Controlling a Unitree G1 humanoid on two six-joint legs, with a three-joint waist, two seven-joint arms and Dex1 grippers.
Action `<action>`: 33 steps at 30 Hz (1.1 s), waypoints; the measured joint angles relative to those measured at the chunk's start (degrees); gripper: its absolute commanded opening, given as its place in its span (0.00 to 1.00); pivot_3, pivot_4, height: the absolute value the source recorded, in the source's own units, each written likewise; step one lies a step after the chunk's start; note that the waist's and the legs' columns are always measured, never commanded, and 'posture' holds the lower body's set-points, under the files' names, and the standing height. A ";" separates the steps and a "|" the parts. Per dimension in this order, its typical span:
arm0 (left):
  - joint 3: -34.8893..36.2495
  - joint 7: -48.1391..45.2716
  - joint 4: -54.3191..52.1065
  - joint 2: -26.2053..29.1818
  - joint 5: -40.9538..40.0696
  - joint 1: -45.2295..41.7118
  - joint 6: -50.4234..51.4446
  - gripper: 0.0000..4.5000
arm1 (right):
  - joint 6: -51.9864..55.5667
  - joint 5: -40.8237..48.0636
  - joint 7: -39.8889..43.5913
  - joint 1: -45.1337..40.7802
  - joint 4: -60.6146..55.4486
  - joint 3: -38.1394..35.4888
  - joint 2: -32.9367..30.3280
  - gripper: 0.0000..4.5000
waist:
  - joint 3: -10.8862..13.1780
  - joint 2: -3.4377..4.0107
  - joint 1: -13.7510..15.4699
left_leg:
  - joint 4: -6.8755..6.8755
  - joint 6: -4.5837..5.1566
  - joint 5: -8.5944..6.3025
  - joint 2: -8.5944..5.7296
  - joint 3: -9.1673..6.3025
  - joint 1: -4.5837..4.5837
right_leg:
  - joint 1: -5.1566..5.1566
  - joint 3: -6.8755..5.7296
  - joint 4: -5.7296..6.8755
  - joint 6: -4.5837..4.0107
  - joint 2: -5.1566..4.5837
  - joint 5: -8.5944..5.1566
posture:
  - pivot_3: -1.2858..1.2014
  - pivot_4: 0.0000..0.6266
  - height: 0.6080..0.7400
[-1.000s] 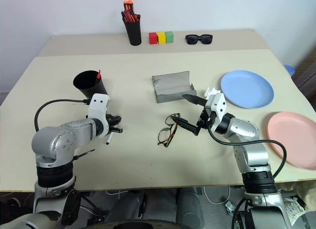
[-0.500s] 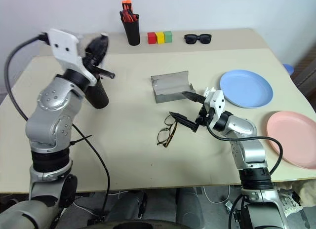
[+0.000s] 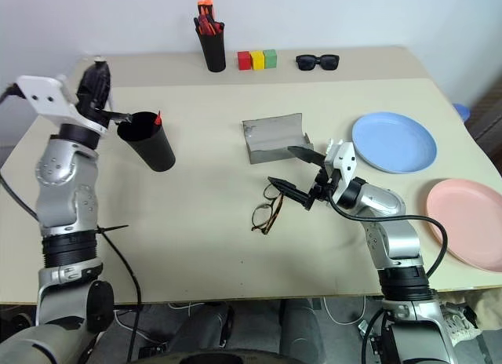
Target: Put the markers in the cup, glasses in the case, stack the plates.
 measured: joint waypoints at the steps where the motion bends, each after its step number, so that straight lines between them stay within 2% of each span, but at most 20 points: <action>1: -0.67 -0.52 0.66 -0.19 -0.12 0.00 -0.57 0.01 | 0.05 0.01 -0.11 0.00 -0.08 0.00 0.00 1.00 | 0.00 0.00 -0.07 | 0.00 0.00 0.00 0.00 0.00 -0.01 | -0.01 0.00 0.00 0.00 0.00 0.00 | 0.52 0.24 1.00; 4: -1.43 -1.47 2.27 -0.58 -0.24 0.03 -2.90 0.01 | 0.06 0.01 -0.23 0.03 -0.49 0.00 -0.01 1.00 | 0.00 0.00 -0.12 | -0.01 0.01 -0.01 0.00 0.01 0.00 | -0.02 0.00 0.00 0.00 0.00 0.00 | 0.52 0.24 1.00; 7: -1.44 -0.72 4.15 -0.58 0.79 0.45 -5.54 0.30 | 0.07 0.01 -0.34 0.22 -1.07 0.00 -0.01 1.00 | 0.00 0.00 -0.09 | -0.01 0.01 -0.01 0.00 0.01 0.00 | -0.02 0.01 0.01 0.00 0.00 0.00 | 0.52 0.24 1.00; 13: -1.45 -0.10 4.74 -1.50 0.69 1.81 -6.86 0.99 | 0.07 0.01 -0.45 0.42 -1.07 -0.01 -0.03 1.00 | 0.00 0.00 0.12 | 0.00 0.01 -0.01 0.00 0.01 0.00 | -0.02 0.00 0.02 0.00 0.00 0.01 | 0.52 0.24 1.00; 19: -1.53 -1.20 4.08 -1.68 -1.09 1.82 -5.77 0.99 | 0.06 -0.01 -0.47 0.48 -1.10 -0.01 -0.07 1.00 | 0.00 0.00 0.11 | -0.01 0.02 -0.01 0.00 0.01 0.00 | -0.02 0.00 0.01 0.00 0.00 0.00 | 0.52 0.24 1.00; 27: -5.49 -7.19 -3.12 0.80 -6.78 1.80 5.85 0.99 | -1.35 -1.59 -1.38 -0.53 -0.35 -0.03 -0.13 1.00 | 0.00 0.00 -0.13 | -0.01 0.02 -0.01 0.00 0.01 0.01 | -0.02 0.01 0.04 0.00 0.01 0.00 | 0.52 0.24 1.00; 33: -10.05 -10.63 -8.22 0.89 -9.23 1.73 13.87 0.99 | -5.07 -5.87 -6.70 -4.82 5.11 -0.60 0.74 1.00 | 0.00 0.00 -0.20 | 0.00 0.02 -0.01 0.00 0.02 0.02 | -0.02 0.02 0.06 0.00 0.01 0.01 | 0.52 0.24 1.00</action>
